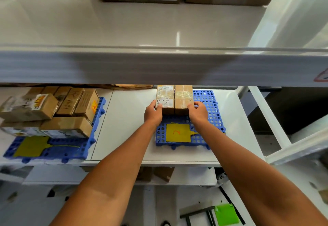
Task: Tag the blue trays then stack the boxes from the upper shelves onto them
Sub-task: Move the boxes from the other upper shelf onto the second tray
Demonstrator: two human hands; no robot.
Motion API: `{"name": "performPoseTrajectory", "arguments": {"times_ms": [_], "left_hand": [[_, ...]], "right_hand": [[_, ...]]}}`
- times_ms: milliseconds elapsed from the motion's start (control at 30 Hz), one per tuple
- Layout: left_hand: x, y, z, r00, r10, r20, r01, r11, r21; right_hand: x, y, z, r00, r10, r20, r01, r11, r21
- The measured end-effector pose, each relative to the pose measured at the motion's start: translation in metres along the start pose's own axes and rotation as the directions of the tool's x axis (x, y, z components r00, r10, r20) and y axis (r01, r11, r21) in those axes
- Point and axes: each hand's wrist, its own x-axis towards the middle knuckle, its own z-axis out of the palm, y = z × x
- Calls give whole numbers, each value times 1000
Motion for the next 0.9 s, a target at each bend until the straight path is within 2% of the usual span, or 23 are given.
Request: {"name": "performPoseTrajectory", "arguments": {"times_ms": [267, 400, 467, 533, 667, 800, 900], "left_hand": [[-12, 2, -9, 996, -59, 62, 61, 998, -20], [-31, 11, -25, 999, -10, 34, 7, 997, 72], [-41, 20, -39, 999, 28, 20, -31, 983, 179], [-57, 34, -57, 996, 82, 45, -92, 936, 341], [-100, 66, -96, 970, 210, 119, -239, 766, 597], [-161, 95, -134, 925, 335, 182, -372, 691, 620], [-217, 105, -161, 894, 401, 200, -438, 684, 584]], "right_hand": [[-2, -5, -8, 999, -22, 30, 23, 999, -30], [-15, -11, -21, 996, -92, 5, 91, 985, -148], [-28, -17, -33, 992, -121, 20, 122, 965, -231], [-49, -25, -49, 979, -198, 55, 205, 918, -339], [-104, -50, -81, 937, -338, 85, 329, 781, -531], [-178, -82, -107, 901, -421, 106, 399, 706, -586], [-247, -99, -118, 871, -487, 63, 422, 678, -602]]}}
